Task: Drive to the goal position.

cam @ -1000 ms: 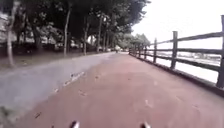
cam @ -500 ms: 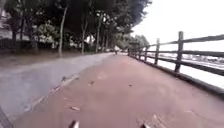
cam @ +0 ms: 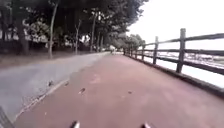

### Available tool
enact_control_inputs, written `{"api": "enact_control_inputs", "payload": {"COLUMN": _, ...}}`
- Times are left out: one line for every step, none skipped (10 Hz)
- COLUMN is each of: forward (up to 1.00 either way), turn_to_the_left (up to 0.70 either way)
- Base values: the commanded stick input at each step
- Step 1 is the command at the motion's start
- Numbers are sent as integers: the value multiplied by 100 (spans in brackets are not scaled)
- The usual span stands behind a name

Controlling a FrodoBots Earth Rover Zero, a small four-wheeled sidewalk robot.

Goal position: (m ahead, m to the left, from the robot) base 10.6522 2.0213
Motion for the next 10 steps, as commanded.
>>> {"api": "enact_control_inputs", "payload": {"forward": 70, "turn_to_the_left": -3}}
{"api": "enact_control_inputs", "payload": {"forward": 70, "turn_to_the_left": -20}}
{"api": "enact_control_inputs", "payload": {"forward": 70, "turn_to_the_left": -33}}
{"api": "enact_control_inputs", "payload": {"forward": 70, "turn_to_the_left": -35}}
{"api": "enact_control_inputs", "payload": {"forward": 70, "turn_to_the_left": -35}}
{"api": "enact_control_inputs", "payload": {"forward": 70, "turn_to_the_left": -35}}
{"api": "enact_control_inputs", "payload": {"forward": 70, "turn_to_the_left": -35}}
{"api": "enact_control_inputs", "payload": {"forward": 70, "turn_to_the_left": -35}}
{"api": "enact_control_inputs", "payload": {"forward": 70, "turn_to_the_left": -14}}
{"api": "enact_control_inputs", "payload": {"forward": 70, "turn_to_the_left": 0}}
